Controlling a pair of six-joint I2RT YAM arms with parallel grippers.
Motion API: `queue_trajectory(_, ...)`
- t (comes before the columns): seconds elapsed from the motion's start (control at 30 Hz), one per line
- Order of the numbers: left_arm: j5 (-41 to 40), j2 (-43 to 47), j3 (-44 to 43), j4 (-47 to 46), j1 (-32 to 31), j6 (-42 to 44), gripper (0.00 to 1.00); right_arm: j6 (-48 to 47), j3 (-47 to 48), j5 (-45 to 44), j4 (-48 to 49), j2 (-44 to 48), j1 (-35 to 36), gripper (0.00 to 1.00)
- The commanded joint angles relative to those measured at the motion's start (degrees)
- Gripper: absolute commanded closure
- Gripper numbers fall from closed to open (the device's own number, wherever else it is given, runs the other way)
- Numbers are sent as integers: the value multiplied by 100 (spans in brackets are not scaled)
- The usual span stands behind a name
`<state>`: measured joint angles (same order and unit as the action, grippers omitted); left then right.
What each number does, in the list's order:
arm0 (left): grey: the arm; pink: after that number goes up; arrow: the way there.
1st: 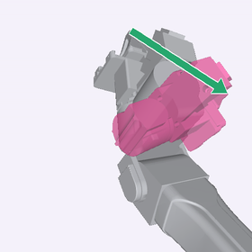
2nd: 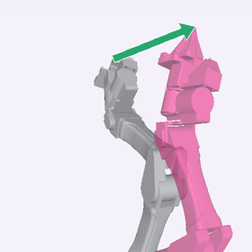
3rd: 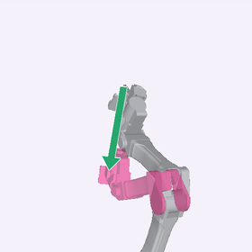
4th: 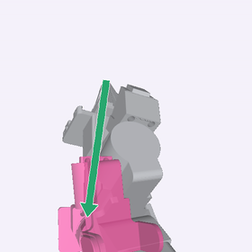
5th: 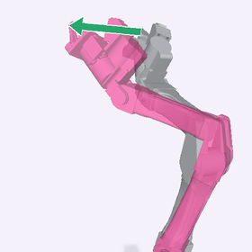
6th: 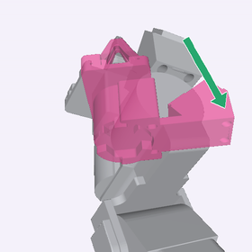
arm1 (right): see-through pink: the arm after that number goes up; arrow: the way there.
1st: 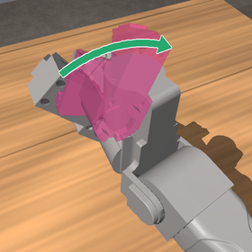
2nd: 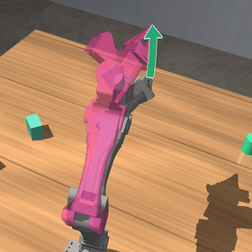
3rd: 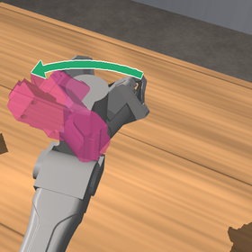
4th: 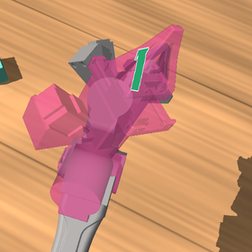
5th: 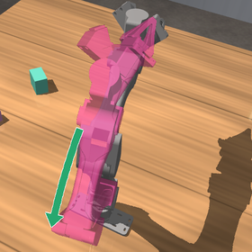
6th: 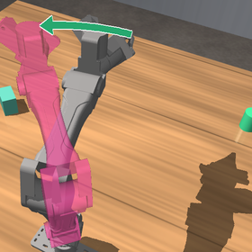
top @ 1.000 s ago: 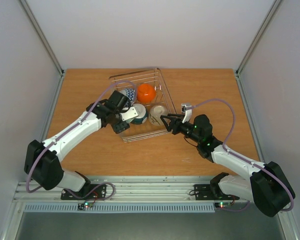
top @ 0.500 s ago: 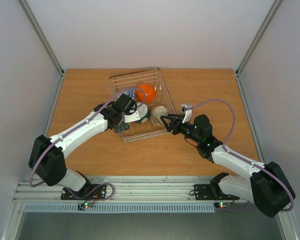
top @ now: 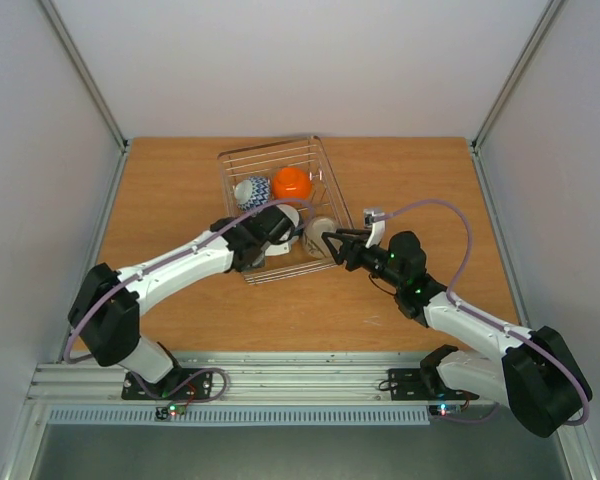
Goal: Load the bowls into the dish rack
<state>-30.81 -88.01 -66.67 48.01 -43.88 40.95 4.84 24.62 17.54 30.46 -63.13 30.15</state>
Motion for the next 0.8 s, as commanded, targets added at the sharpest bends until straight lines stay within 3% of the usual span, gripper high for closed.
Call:
queue_trajectory(0.0,319,-443,286,255,-240,284,100,-10,-93,-71,145,95,-27,41)
queue_trajectory(0.77,-371,-1298,326,-166,-619,379,100,-10,-177,-85,244,82,-27,41)
